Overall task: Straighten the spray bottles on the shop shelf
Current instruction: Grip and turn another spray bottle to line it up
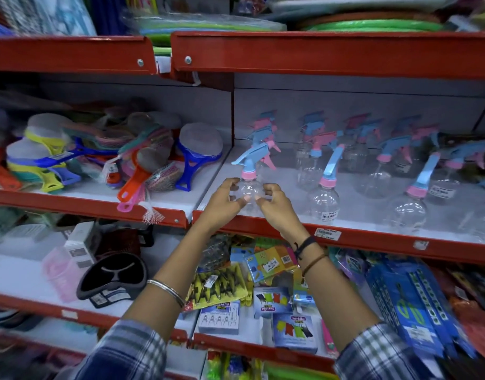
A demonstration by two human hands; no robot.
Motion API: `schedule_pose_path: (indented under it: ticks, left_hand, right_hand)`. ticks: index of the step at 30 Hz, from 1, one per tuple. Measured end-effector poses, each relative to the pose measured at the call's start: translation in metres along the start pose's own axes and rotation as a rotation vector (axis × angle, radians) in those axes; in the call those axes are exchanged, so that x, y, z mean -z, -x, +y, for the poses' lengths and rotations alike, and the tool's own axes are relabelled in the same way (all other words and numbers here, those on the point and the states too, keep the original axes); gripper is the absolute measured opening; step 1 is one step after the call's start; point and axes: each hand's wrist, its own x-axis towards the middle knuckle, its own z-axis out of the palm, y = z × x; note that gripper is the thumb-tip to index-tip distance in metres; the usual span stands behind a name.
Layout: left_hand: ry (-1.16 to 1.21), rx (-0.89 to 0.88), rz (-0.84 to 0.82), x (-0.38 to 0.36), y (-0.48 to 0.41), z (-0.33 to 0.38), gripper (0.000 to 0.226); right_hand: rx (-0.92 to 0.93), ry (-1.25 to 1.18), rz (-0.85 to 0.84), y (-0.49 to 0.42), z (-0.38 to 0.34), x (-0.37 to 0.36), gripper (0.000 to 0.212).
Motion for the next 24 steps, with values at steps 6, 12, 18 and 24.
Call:
schedule_pose_path:
  ticks: [6, 12, 18, 24]
  left_hand:
    - [-0.008, 0.017, 0.160, -0.008, 0.012, 0.001, 0.040]
    - [0.115, -0.029, 0.359, -0.037, 0.044, 0.021, 0.039]
    - [0.236, 0.052, 0.337, -0.031, 0.041, 0.033, 0.056]
    - [0.203, 0.085, 0.305, -0.022, 0.032, 0.027, 0.063]
  right_hand:
    - [-0.054, -0.026, 0.033, 0.003, -0.008, 0.002, 0.031]
    - [-0.140, -0.140, -0.001, -0.002, -0.017, 0.000, 0.050]
    - [-0.147, -0.158, 0.003, 0.007, -0.017, -0.002, 0.065]
    - [-0.104, -0.160, 0.032, 0.017, -0.017, -0.005, 0.069]
